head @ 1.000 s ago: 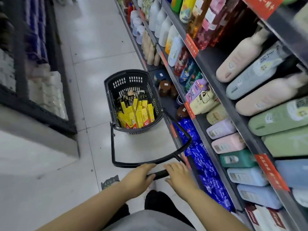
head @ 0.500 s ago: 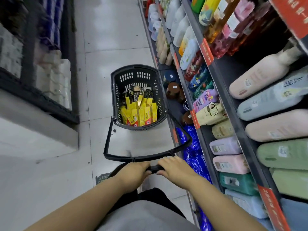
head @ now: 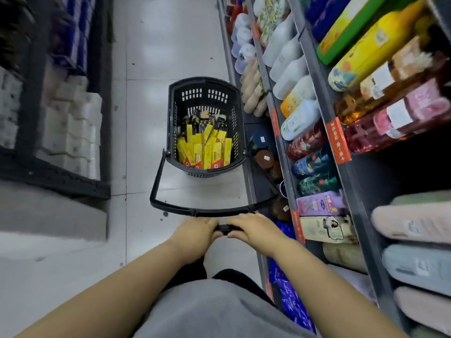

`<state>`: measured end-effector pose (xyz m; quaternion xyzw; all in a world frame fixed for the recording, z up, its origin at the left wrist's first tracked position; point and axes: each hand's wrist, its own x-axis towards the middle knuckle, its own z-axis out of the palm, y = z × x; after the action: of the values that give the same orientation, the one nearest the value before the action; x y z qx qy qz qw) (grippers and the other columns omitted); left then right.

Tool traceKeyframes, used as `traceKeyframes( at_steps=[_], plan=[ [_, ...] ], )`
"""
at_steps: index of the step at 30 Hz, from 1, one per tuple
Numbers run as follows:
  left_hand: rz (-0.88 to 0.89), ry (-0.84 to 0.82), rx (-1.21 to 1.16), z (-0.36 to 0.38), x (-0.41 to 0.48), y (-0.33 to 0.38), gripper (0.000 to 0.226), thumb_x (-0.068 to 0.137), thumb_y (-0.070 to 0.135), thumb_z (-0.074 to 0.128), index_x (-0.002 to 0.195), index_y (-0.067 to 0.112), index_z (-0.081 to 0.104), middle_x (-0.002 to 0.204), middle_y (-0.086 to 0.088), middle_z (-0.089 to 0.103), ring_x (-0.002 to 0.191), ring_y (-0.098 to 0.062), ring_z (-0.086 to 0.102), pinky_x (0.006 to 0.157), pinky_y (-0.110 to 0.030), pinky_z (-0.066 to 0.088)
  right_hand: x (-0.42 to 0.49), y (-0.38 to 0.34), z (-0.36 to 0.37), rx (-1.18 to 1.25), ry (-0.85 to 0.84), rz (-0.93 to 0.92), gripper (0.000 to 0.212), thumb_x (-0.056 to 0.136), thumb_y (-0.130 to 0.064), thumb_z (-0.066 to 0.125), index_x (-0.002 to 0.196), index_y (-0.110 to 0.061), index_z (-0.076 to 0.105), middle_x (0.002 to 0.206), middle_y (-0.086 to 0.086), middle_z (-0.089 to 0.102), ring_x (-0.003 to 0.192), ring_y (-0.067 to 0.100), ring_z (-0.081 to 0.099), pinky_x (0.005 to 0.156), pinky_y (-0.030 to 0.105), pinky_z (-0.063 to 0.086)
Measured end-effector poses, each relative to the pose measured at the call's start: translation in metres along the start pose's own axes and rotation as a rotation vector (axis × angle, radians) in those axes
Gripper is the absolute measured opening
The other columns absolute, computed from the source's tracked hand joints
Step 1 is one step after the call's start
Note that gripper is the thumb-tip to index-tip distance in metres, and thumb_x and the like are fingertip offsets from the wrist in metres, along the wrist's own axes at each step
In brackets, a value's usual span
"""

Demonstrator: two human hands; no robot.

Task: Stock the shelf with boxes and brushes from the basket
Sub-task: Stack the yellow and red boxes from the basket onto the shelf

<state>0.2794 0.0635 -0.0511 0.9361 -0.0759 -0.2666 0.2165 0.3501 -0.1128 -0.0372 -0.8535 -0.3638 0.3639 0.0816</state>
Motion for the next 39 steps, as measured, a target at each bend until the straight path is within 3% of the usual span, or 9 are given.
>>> traceKeyframes(
  at_steps=[6, 16, 21, 26, 34, 39],
  plan=[
    [0.009, -0.009, -0.039, -0.083, 0.075, -0.042, 0.034, 0.101, 0.039, 0.032, 0.103, 0.009, 0.049, 0.104, -0.011, 0.061, 0.092, -0.029, 0.056, 0.07, -0.035, 0.034, 0.076, 0.019, -0.078, -0.046, 0.091, 0.061, 0.032, 0.095, -0.043, 0.045, 0.112, -0.017, 0.054, 0.103, 0.004, 0.055, 0.102, 0.023, 0.049, 0.085, 0.036, 0.037],
    [-0.022, 0.05, -0.031, -0.177, 0.212, -0.088, 0.033, 0.1, 0.039, 0.033, 0.103, 0.011, 0.049, 0.104, -0.01, 0.061, 0.092, -0.03, 0.055, 0.064, -0.031, 0.026, 0.196, 0.101, -0.19, -0.151, 0.085, -0.067, 0.032, 0.097, -0.043, 0.038, 0.117, -0.021, 0.049, 0.105, 0.001, 0.051, 0.102, 0.023, 0.047, 0.078, 0.031, 0.027],
    [-0.098, 0.029, -0.038, -0.249, 0.296, -0.104, 0.033, 0.101, 0.038, 0.032, 0.101, 0.009, 0.049, 0.105, -0.011, 0.061, 0.093, -0.029, 0.055, 0.066, -0.031, 0.028, 0.264, 0.141, -0.275, -0.078, 0.036, -0.059, 0.037, 0.098, -0.041, 0.039, 0.125, -0.018, 0.049, 0.109, 0.005, 0.052, 0.107, 0.025, 0.046, 0.085, 0.033, 0.03],
    [-0.175, 0.028, -0.073, -0.323, 0.367, -0.131, 0.034, 0.1, 0.039, 0.033, 0.099, 0.01, 0.049, 0.104, -0.012, 0.061, 0.094, -0.031, 0.055, 0.066, -0.033, 0.03, 0.329, 0.164, -0.36, -0.077, 0.086, -0.059, 0.034, 0.097, -0.042, 0.042, 0.112, -0.013, 0.052, 0.111, 0.007, 0.056, 0.106, 0.027, 0.048, 0.081, 0.035, 0.03],
    [-0.167, 0.088, -0.091, -0.389, 0.431, -0.189, 0.028, 0.099, 0.039, 0.038, 0.094, 0.015, 0.051, 0.104, -0.007, 0.063, 0.093, -0.027, 0.057, 0.065, -0.031, 0.03, 0.42, 0.184, -0.421, -0.097, 0.097, -0.075, 0.033, 0.095, -0.046, 0.041, 0.104, -0.015, 0.052, 0.106, 0.004, 0.056, 0.101, 0.027, 0.05, 0.084, 0.038, 0.034],
    [-0.152, 0.15, -0.08, -0.445, 0.487, -0.234, 0.027, 0.099, 0.039, 0.038, 0.093, 0.016, 0.051, 0.103, -0.007, 0.063, 0.092, -0.026, 0.055, 0.064, -0.03, 0.025, 0.494, 0.196, -0.478, -0.213, 0.134, -0.099, 0.033, 0.096, -0.045, 0.04, 0.102, -0.014, 0.051, 0.104, 0.006, 0.056, 0.099, 0.028, 0.052, 0.077, 0.037, 0.032]
  ],
)
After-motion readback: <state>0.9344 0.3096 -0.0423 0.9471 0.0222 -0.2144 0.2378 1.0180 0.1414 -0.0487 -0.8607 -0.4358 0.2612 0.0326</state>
